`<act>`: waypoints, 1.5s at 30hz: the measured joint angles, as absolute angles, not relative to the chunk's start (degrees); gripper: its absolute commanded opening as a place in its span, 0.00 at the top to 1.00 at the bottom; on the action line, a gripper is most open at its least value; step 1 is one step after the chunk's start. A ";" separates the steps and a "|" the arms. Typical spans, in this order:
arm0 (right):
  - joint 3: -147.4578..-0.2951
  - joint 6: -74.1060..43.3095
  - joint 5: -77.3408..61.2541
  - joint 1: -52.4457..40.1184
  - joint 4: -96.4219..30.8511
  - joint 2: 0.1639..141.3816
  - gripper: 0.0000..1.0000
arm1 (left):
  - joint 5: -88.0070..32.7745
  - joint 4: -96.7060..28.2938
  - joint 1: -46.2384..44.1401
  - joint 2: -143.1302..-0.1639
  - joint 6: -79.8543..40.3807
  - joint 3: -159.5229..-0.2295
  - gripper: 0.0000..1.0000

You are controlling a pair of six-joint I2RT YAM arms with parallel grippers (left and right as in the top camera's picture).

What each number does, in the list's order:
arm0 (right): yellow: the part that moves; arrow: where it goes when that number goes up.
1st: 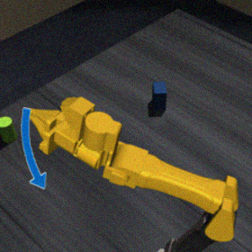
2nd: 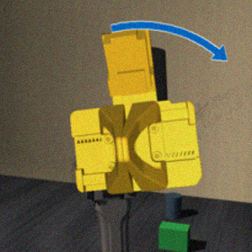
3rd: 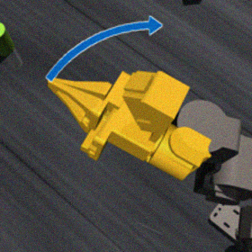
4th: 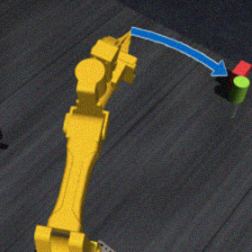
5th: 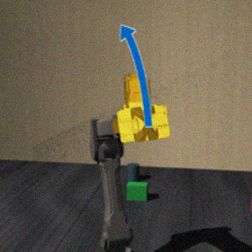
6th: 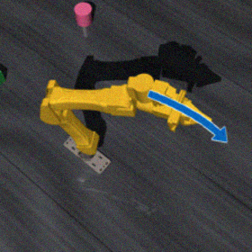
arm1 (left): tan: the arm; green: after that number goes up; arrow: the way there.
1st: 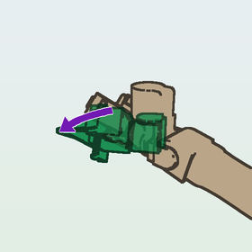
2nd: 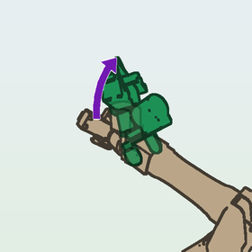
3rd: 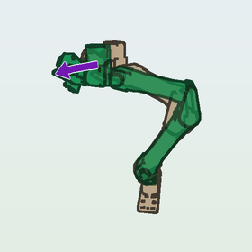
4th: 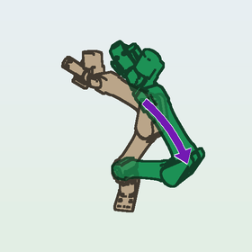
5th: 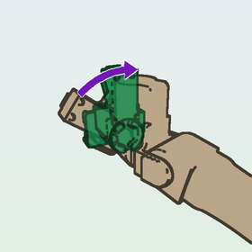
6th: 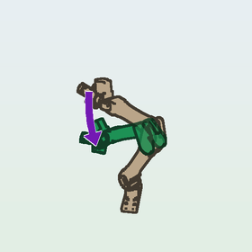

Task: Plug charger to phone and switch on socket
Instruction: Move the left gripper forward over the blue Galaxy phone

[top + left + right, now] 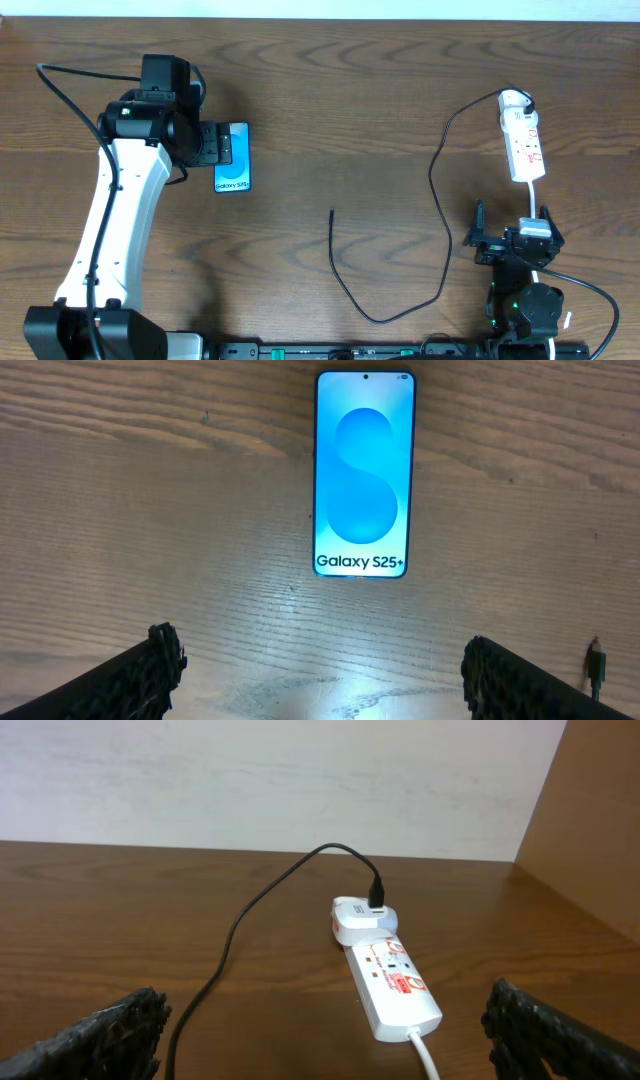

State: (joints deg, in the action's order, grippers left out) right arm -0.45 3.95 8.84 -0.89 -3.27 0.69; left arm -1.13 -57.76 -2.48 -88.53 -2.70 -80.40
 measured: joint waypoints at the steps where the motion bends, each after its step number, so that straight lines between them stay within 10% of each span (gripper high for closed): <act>1: -0.45 3.95 8.84 -0.89 -3.27 0.67 0.01 | -1.15 -57.78 -2.48 -88.53 -2.72 -80.40 0.09; 35: -0.45 3.95 8.84 -0.89 -3.27 0.67 0.01 | -1.15 -56.62 -5.78 -95.59 -1.45 -80.40 0.09; 38: -0.45 3.95 8.84 -0.89 -3.27 0.67 0.01 | -1.15 -56.60 -5.78 -95.59 -1.45 -80.40 0.67; 39: -0.45 3.95 8.84 -0.89 -3.27 0.69 0.01 | -1.13 -56.60 -5.78 -95.59 -1.45 -80.40 0.70; 40: -0.45 3.95 8.84 -0.89 -3.27 0.67 0.01 | -1.15 -56.60 -5.78 -95.59 -1.45 -80.40 0.70; 43: -0.45 3.95 8.84 -0.89 -3.27 0.67 0.01 | -1.13 -56.60 -5.80 -95.59 -1.17 -80.40 0.07; 45: -0.45 3.95 8.84 -0.89 -3.27 0.67 0.01 | -1.15 -56.60 -5.78 -95.59 -1.45 -80.40 0.04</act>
